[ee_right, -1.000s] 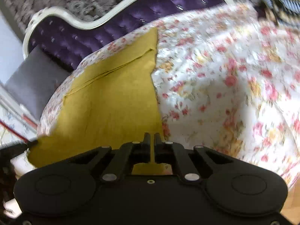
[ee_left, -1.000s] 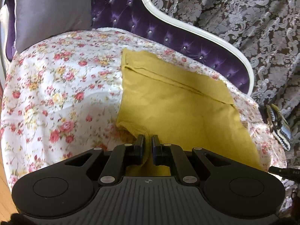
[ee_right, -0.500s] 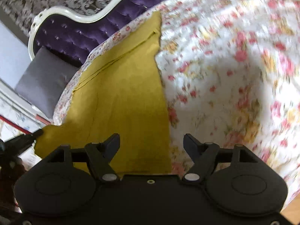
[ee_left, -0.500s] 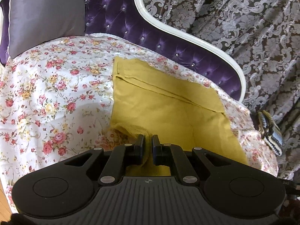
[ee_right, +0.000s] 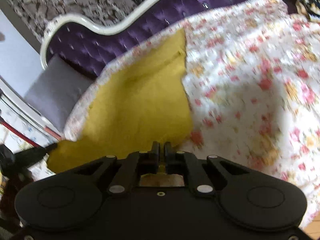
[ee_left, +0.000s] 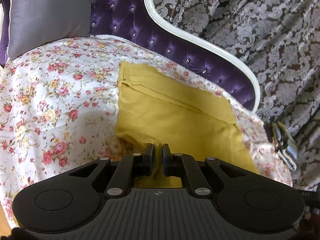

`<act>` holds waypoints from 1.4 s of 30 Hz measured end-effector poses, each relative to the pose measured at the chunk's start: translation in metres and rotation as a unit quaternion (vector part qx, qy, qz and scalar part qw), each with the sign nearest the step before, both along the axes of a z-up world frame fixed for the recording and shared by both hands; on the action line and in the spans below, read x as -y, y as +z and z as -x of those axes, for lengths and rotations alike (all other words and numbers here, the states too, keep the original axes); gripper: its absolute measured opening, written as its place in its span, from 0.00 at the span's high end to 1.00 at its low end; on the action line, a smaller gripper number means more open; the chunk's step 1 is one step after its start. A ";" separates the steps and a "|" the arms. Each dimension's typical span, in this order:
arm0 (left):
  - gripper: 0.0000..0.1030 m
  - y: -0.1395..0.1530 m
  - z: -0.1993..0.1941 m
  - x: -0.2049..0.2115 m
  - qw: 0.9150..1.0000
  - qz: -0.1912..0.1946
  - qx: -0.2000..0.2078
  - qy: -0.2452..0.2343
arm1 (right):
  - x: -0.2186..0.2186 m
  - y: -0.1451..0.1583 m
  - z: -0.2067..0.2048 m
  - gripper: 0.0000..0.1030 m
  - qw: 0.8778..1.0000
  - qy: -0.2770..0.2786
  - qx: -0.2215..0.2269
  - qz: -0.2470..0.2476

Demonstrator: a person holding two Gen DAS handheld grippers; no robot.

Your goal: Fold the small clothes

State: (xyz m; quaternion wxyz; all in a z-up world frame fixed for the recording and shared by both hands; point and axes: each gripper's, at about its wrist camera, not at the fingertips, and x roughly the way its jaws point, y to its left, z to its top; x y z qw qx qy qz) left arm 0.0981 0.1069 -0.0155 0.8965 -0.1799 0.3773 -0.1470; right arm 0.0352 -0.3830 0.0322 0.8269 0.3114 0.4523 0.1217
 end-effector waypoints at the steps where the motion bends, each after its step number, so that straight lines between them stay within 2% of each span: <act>1: 0.92 0.002 -0.003 -0.001 1.000 0.003 0.002 0.001 | 0.000 0.005 -0.006 0.89 1.000 0.000 0.008 0.006; 5: 0.92 0.009 -0.024 -0.004 1.000 0.017 0.007 -0.001 | 0.004 0.015 -0.040 0.90 0.999 -0.002 0.038 -0.021; 8: 0.92 0.012 -0.048 -0.007 1.000 0.027 0.014 -0.002 | 0.003 0.017 -0.083 0.90 0.998 0.007 0.065 -0.014; 12: 0.92 0.015 -0.091 -0.012 0.999 0.012 0.035 0.018 | -0.003 0.006 -0.145 0.90 0.997 0.014 0.078 0.013; 14: 0.92 0.012 -0.116 -0.016 0.999 0.007 0.038 0.038 | -0.007 -0.004 -0.175 0.94 0.997 0.010 0.079 0.021; 17: 0.92 0.007 -0.145 -0.017 0.997 -0.023 0.045 0.055 | -0.016 -0.021 -0.208 0.94 0.995 0.006 0.080 0.052; 18: 0.92 0.007 -0.150 -0.016 0.997 -0.036 0.051 0.050 | -0.018 -0.027 -0.216 0.86 0.995 0.009 0.080 0.055; 21: 0.90 0.007 -0.149 -0.011 0.994 -0.081 0.073 0.021 | -0.022 -0.028 -0.212 0.83 0.992 0.038 0.099 0.070; 23: 0.75 0.003 -0.138 -0.006 0.989 -0.121 0.082 -0.004 | -0.032 -0.026 -0.200 0.68 0.985 0.084 0.115 0.098; 24: 0.71 -0.001 -0.132 -0.005 0.988 -0.135 0.079 -0.015 | -0.037 -0.026 -0.193 0.48 0.981 0.109 0.119 0.112; 25: 0.71 -0.006 -0.126 -0.004 0.987 -0.140 0.075 -0.023 | -0.043 -0.028 -0.189 0.38 0.977 0.129 0.119 0.122; 26: 0.71 -0.011 -0.120 -0.004 0.987 -0.140 0.069 -0.029 | -0.046 -0.030 -0.184 0.38 0.974 0.144 0.118 0.128; 30: 0.67 -0.030 -0.103 -0.007 0.990 -0.125 0.043 -0.049 | -0.058 -0.044 -0.174 0.39 0.966 0.185 0.094 0.157; 32: 0.66 -0.036 -0.098 -0.011 0.990 -0.125 0.038 -0.053 | -0.062 -0.047 -0.172 0.48 0.964 0.202 0.085 0.153; 33: 0.64 -0.038 -0.096 -0.013 0.990 -0.126 0.037 -0.054 | -0.065 -0.047 -0.171 0.87 0.962 0.213 0.083 0.152; 34: 0.61 -0.039 -0.096 -0.015 0.990 -0.127 0.037 -0.054 | -0.070 -0.044 -0.170 0.95 0.959 0.224 0.084 0.154; 37: 0.53 -0.038 -0.095 -0.018 0.988 -0.137 0.042 -0.053 | -0.073 -0.026 -0.167 0.95 0.957 0.218 0.125 0.144; 39: 0.49 -0.038 -0.094 -0.019 0.987 -0.145 0.047 -0.056 | -0.063 -0.011 -0.172 0.95 0.961 0.173 0.153 0.151; 42: 0.47 -0.039 -0.093 -0.016 0.983 -0.160 0.054 -0.065 | -0.037 -0.010 -0.194 0.95 0.968 0.083 0.143 0.188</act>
